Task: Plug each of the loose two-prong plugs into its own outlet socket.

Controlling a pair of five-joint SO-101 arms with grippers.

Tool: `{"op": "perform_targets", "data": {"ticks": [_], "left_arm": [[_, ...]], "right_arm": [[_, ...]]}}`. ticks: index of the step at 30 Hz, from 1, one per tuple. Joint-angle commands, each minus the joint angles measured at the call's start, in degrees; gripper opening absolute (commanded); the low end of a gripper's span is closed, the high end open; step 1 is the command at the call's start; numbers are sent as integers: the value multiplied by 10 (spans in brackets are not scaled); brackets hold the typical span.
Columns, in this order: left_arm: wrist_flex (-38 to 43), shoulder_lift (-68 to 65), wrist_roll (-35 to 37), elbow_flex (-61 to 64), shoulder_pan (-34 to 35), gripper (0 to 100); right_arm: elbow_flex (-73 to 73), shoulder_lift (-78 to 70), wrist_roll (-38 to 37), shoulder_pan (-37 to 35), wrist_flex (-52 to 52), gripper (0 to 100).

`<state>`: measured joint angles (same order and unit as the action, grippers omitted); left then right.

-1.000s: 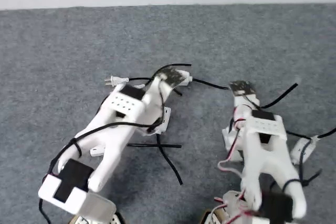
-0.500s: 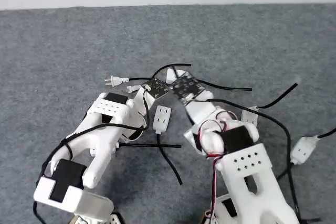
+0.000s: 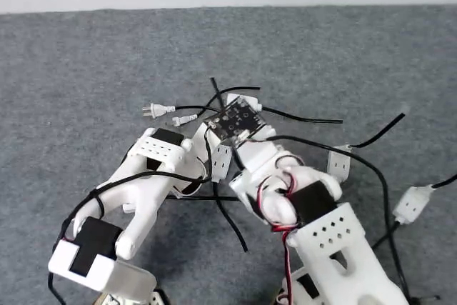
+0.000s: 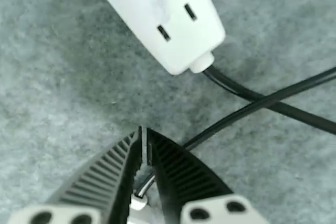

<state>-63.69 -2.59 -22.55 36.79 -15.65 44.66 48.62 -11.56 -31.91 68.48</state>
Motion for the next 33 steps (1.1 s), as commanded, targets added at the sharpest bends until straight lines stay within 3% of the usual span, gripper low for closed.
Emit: {"op": "perform_targets", "data": {"ticks": [1,10,21,27,33], "left_arm": [[-6,21,-5,-5,-5,13],[-10,28,-59,7,-7,13],[34,176,-82,131,-46,13],[40,179,-79,132,-41,13],[127,180,76,129,25,13]], "right_arm": [[-36,13,14,-23,-10,7],[25,12,13,-21,-89,7],[25,12,20,0,-95,7],[27,-2,74,7,-123,7],[27,-115,166,55,-234,7]]}}
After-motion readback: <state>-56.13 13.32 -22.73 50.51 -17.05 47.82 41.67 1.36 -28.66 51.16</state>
